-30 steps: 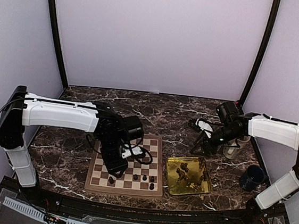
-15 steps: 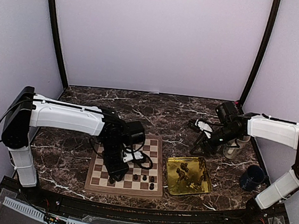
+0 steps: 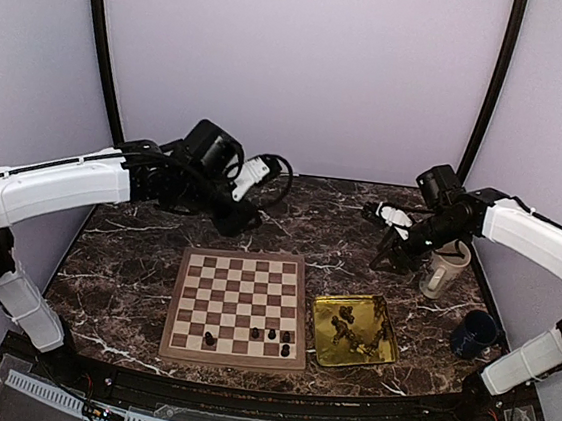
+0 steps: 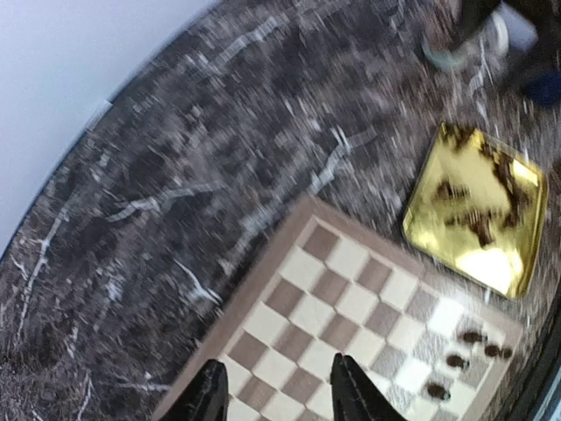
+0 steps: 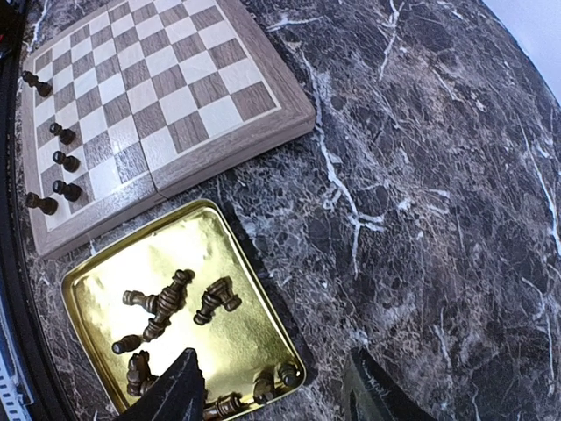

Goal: Set up the chess pieces on the board
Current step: Pick up the knight from the storage box.

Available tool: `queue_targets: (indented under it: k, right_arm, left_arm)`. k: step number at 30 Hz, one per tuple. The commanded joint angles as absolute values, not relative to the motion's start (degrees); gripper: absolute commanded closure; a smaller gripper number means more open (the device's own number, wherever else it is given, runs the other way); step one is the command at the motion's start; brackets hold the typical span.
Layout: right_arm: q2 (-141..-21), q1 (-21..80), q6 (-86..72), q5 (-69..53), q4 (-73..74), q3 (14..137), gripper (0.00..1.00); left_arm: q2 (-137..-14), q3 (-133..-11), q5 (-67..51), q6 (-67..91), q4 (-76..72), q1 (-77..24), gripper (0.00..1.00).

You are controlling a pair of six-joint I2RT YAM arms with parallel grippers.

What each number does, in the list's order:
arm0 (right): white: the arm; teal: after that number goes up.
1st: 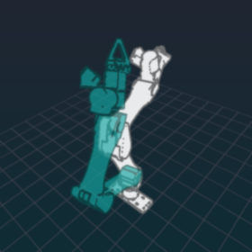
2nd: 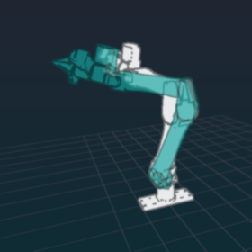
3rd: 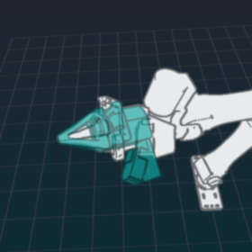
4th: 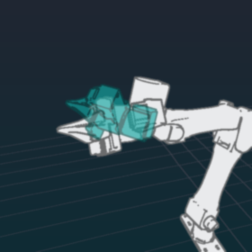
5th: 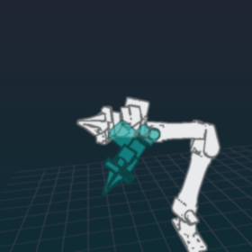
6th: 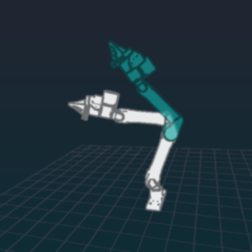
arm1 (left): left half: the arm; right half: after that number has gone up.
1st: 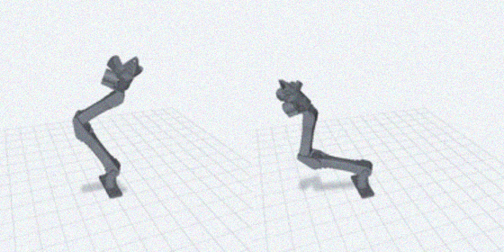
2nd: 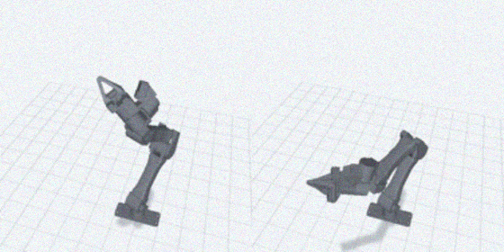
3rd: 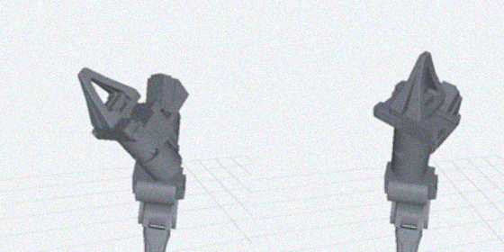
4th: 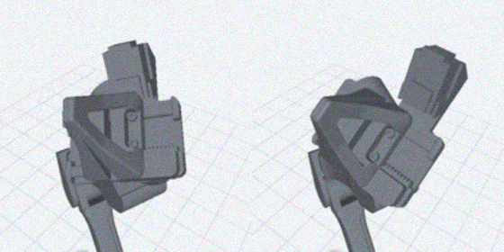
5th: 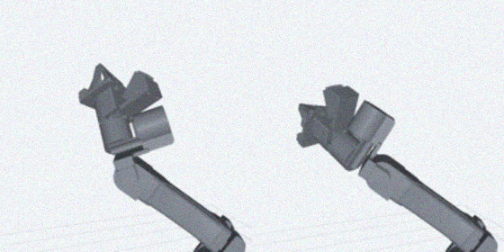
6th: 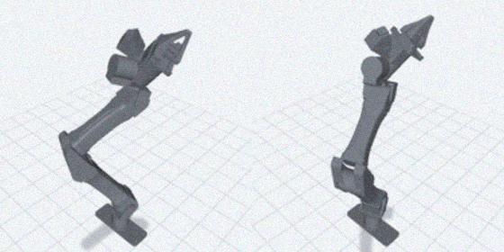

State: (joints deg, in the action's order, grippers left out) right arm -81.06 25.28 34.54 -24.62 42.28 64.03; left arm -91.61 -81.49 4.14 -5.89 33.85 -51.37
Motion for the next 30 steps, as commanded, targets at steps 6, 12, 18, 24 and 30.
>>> queue_targets:
  k: [6, 12, 18, 24, 30]
  right_arm:
    - [-83.5, 26.3, 33.4, -9.4, 48.2, 64.2, 0.5]
    - [-87.6, 26.3, 31.5, -6.2, 46.9, 61.3, 0.52]
    - [-90.4, 26.3, 30.8, -8.3, 47.3, 60.6, 0.52]
    - [-92.8, 27.0, 30.8, -8.2, 47.4, 59.4, 0.57]
    - [-93.8, 27.8, 30.7, -8.9, 47.9, 58.5, 0.62]
  left_arm:
    - [-88.5, -74.3, 9.3, -3.4, 1.8, -45.4, 0.01]
    - [-90.1, -71.4, 16.5, -3.4, 0.1, -45.2, 0.01]
    - [-84.1, -63.2, 16.3, -3.8, -7.2, -45.2, 0.01]
    - [-86.6, -64.7, 20.2, -2.1, -3.4, -45.2, 0.01]
    - [-86.4, -66.1, 13.0, -5.8, -1.8, -45.2, 0.01]
